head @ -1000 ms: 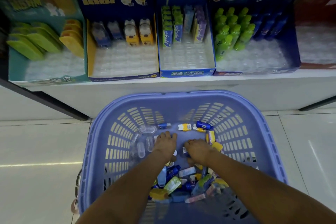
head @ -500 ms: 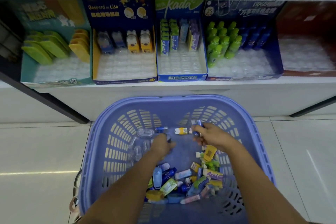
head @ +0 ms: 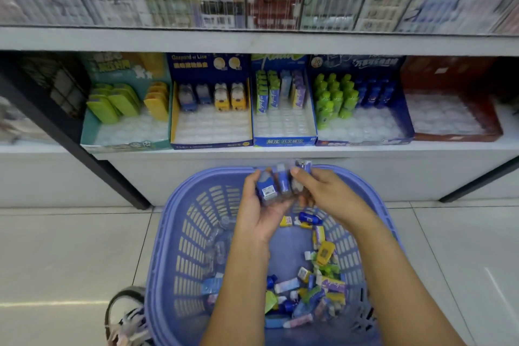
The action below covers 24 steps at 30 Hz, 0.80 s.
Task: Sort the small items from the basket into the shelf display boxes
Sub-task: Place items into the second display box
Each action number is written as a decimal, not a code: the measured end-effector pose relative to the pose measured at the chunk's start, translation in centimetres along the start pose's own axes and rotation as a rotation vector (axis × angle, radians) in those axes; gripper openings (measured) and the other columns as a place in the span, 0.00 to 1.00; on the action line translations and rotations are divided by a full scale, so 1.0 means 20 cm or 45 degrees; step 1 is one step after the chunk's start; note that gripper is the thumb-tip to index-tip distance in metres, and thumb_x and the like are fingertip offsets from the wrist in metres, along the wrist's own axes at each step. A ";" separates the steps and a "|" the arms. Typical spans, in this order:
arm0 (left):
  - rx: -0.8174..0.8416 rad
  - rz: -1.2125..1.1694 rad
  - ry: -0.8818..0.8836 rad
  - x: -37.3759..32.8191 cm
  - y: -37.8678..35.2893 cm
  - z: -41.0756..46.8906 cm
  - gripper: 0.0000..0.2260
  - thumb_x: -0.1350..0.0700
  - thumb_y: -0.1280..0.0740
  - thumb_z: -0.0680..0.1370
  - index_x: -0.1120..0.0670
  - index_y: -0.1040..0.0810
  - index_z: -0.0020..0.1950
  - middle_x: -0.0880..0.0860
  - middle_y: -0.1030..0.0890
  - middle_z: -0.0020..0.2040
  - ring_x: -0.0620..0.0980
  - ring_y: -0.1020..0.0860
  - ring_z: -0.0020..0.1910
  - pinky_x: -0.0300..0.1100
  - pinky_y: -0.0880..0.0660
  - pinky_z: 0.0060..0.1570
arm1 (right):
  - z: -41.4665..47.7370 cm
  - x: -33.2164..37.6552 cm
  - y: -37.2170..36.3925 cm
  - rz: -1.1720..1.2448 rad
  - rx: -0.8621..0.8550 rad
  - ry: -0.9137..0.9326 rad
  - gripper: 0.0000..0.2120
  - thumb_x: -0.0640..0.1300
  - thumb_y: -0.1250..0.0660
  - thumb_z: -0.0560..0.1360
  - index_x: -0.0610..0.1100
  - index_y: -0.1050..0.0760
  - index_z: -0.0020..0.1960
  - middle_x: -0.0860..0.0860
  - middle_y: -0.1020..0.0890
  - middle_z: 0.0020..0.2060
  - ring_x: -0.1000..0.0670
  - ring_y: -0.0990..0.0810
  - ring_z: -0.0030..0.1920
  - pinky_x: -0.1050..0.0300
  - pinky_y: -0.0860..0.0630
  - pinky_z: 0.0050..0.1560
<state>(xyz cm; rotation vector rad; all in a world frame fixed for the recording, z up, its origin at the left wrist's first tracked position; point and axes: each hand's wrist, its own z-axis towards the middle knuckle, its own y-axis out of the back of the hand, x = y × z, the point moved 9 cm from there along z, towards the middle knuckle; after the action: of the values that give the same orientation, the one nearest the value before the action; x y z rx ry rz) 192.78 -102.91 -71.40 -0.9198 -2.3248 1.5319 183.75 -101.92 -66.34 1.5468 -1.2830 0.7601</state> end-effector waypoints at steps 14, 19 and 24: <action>-0.050 -0.049 -0.230 -0.42 -0.11 -0.18 0.07 0.53 0.36 0.77 0.56 0.23 0.48 0.59 0.18 0.49 0.55 0.18 0.50 0.51 0.22 0.49 | 0.08 0.36 -0.01 0.534 -0.094 0.234 0.12 0.46 0.41 0.80 0.38 0.27 0.56 0.48 0.21 0.33 0.53 0.25 0.28 0.63 0.28 0.30; -0.075 0.020 -0.336 -0.54 -0.12 -0.24 0.06 0.55 0.36 0.78 0.56 0.23 0.50 0.59 0.19 0.49 0.56 0.18 0.48 0.50 0.21 0.50 | 0.24 0.56 -0.12 -0.050 -0.126 0.301 0.06 0.44 0.40 0.80 0.45 0.28 0.45 0.51 0.24 0.32 0.53 0.25 0.30 0.58 0.26 0.36; -0.088 0.033 -0.465 -0.70 -0.09 -0.32 0.05 0.57 0.36 0.77 0.57 0.23 0.50 0.59 0.21 0.49 0.56 0.19 0.50 0.49 0.22 0.51 | 0.43 0.84 -0.25 -0.388 -0.281 0.573 0.08 0.40 0.29 0.72 0.45 0.25 0.49 0.54 0.23 0.35 0.59 0.26 0.32 0.62 0.27 0.35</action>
<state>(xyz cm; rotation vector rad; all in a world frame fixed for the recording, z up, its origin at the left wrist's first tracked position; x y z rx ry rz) 206.16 -107.00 -64.82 -0.7374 -2.6353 1.7674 191.92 -116.03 -55.80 1.2622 -0.7514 0.6923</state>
